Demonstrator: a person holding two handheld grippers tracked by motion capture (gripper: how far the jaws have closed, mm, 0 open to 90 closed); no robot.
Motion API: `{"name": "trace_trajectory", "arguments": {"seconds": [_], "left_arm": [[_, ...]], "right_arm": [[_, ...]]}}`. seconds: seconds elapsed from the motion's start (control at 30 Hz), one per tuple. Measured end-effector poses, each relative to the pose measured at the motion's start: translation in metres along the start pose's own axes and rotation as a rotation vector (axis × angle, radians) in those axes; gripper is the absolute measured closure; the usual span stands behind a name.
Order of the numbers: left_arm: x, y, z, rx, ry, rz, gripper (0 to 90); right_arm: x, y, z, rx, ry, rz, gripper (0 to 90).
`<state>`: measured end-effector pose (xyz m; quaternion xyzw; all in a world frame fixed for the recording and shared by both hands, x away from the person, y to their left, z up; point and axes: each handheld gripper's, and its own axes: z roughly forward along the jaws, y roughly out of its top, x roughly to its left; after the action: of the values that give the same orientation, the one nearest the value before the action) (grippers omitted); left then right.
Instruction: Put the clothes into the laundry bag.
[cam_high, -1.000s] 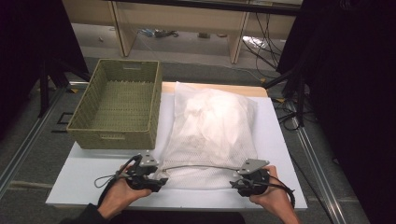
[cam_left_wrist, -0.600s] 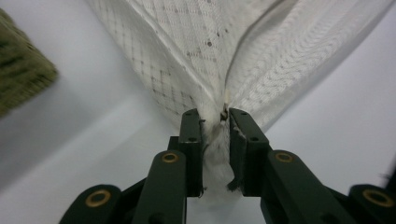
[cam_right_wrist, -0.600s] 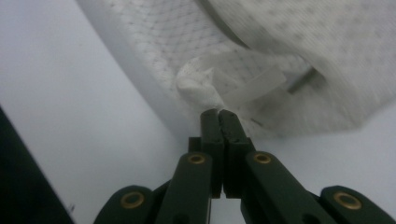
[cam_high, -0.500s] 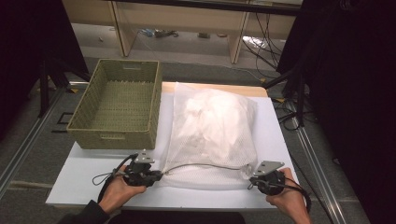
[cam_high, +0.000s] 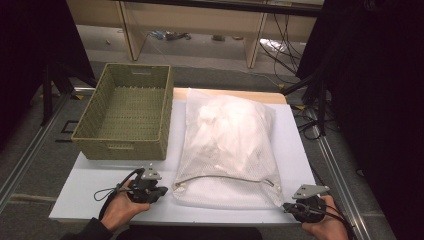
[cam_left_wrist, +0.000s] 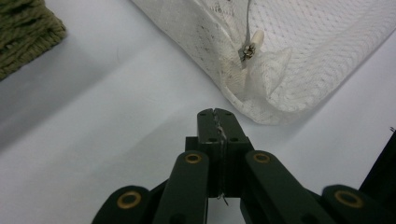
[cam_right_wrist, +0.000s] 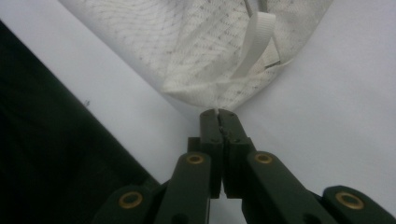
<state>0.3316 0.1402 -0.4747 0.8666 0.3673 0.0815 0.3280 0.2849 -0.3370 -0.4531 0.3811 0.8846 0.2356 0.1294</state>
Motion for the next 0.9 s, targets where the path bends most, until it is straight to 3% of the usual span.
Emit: {"name": "trace_trajectory", "arguments": {"seconds": [0.07, 0.13, 0.23, 0.3, 0.33, 0.4, 0.43, 0.5, 0.57, 0.6, 0.67, 0.73, 0.8, 0.87, 0.9], "left_arm": [[0.000, 0.001, -0.003, -0.031, -0.011, -0.016, 87.0], [-0.002, 0.002, -0.005, -0.055, -0.012, -0.050, 79.0], [-0.010, 0.008, -0.003, -0.077, -0.036, -0.089, 59.5], [-0.017, 0.012, 0.000, -0.083, -0.028, -0.100, 46.6], [-0.020, 0.015, 0.004, -0.081, -0.019, -0.096, 42.0], [-0.024, 0.019, 0.010, -0.072, 0.007, -0.056, 37.4], [-0.027, 0.022, 0.015, -0.056, 0.043, -0.028, 37.4], [-0.026, 0.023, 0.022, -0.041, 0.037, -0.006, 44.1], [-0.022, 0.022, 0.024, -0.033, 0.036, 0.037, 64.6], [-0.019, 0.022, 0.023, -0.033, 0.026, 0.028, 72.4], [-0.016, 0.019, 0.018, -0.042, 0.011, 0.014, 77.5], [-0.016, 0.015, 0.012, -0.042, 0.018, 0.041, 82.7], [-0.014, 0.010, 0.009, -0.047, -0.001, 0.018, 83.6], [-0.013, 0.006, 0.007, -0.025, -0.022, 0.028, 84.8], [-0.013, 0.004, 0.007, -0.020, -0.008, 0.041, 85.3]], "right_arm": [[0.002, 0.000, -0.006, 0.006, -0.030, -0.031, 83.3], [0.004, 0.007, -0.014, -0.068, -0.067, -0.033, 71.7], [0.014, 0.021, -0.018, -0.157, -0.058, -0.016, 59.8], [0.020, 0.030, -0.010, -0.148, -0.044, -0.008, 55.8], [0.020, 0.033, -0.005, -0.137, -0.042, -0.036, 53.9], [0.020, 0.040, 0.009, -0.111, -0.056, -0.069, 51.9], [0.020, 0.042, 0.013, -0.085, -0.056, -0.058, 51.9], [0.017, 0.044, 0.022, -0.040, -0.077, -0.086, 60.0], [0.012, 0.043, 0.028, 0.011, -0.078, -0.137, 80.3], [0.008, 0.041, 0.028, 0.042, -0.077, -0.160, 88.0], [0.004, 0.036, 0.024, 0.050, -0.064, -0.138, 90.0], [0.003, 0.029, 0.019, 0.047, -0.052, -0.121, 90.0], [0.002, 0.021, 0.017, 0.043, -0.027, -0.108, 90.0], [0.002, 0.015, 0.014, 0.044, -0.012, -0.108, 90.0], [0.003, 0.013, 0.013, 0.048, -0.004, -0.105, 90.0]]}}
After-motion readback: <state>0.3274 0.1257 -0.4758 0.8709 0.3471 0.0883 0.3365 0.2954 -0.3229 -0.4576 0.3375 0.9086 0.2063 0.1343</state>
